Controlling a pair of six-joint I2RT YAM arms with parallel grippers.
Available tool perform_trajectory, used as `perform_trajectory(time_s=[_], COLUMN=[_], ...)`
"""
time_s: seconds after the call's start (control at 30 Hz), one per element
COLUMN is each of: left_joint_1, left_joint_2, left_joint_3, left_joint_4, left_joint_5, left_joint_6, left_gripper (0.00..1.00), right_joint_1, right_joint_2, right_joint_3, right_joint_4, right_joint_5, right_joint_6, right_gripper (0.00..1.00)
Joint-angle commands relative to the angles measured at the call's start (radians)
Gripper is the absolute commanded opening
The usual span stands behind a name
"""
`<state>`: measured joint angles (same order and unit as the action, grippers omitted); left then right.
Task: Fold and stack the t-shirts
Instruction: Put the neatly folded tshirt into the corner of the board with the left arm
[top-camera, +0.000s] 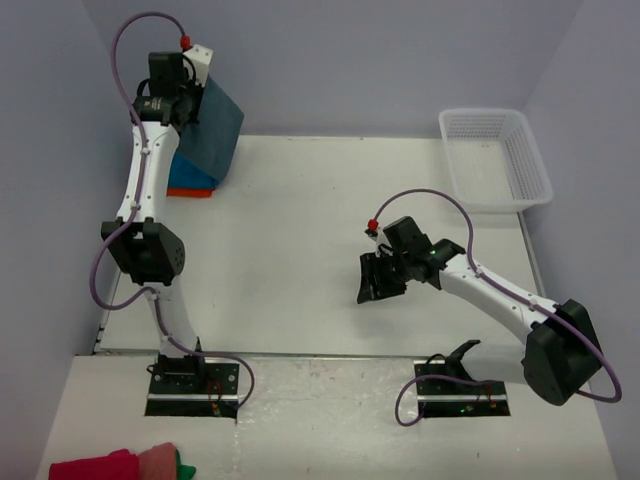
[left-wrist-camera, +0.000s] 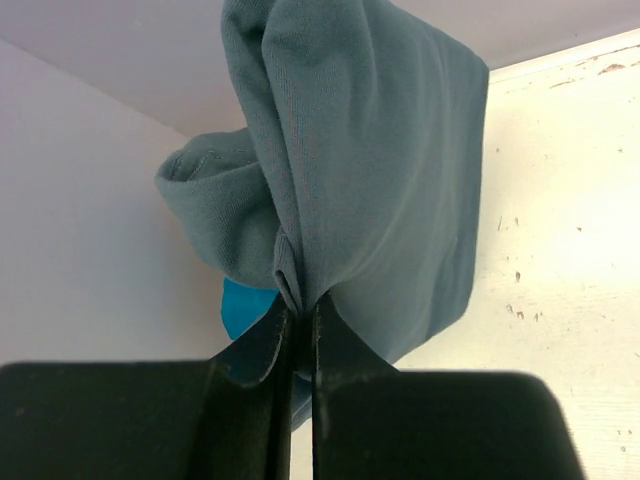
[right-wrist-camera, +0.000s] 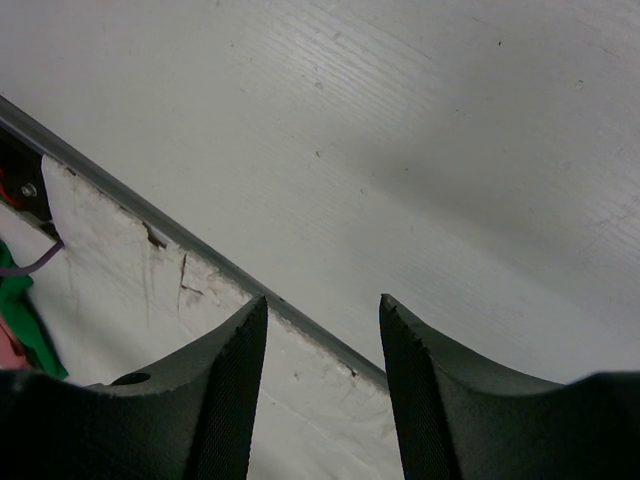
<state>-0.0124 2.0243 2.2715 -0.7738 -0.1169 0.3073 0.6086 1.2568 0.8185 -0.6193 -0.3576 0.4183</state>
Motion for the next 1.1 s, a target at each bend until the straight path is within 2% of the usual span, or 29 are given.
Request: perform_trajectory(time_s=[0.0, 0.3, 0.6, 0.77, 1.07], left_joint_1=[0.038, 0.088, 0.126, 0.164, 0.247], left_joint_2=[0.008, 0.028, 0.139, 0.14, 0.171], left_joint_3=[0.066, -0.006, -0.007, -0.082, -0.113], left_joint_4=[0.038, 0.082, 0.117, 0.207, 0.26], left_joint_5=[-0.004, 0.004, 0.016, -0.003, -0.02], left_joint_6=[0.023, 0.007, 0.006, -0.019, -0.054], left_gripper=[0.0, 0.0, 0.0, 0.0, 0.0], right_joint_1=[0.005, 0.005, 0.005, 0.006, 0.006], right_joint_2=[-0.016, -0.01, -0.022, 0.021, 0.11], right_joint_3=[0.014, 0.033, 0.079, 0.123, 0.16], right_joint_4=[-0.013, -0.036, -0.085, -0.114, -0.125], right_joint_5=[0.011, 0.013, 0.026, 0.045, 0.037], right_joint_6=[0.005, 0.005, 0.013, 0.002, 0.004], right_gripper=[0.5, 0.51, 0.51, 0.51, 0.51])
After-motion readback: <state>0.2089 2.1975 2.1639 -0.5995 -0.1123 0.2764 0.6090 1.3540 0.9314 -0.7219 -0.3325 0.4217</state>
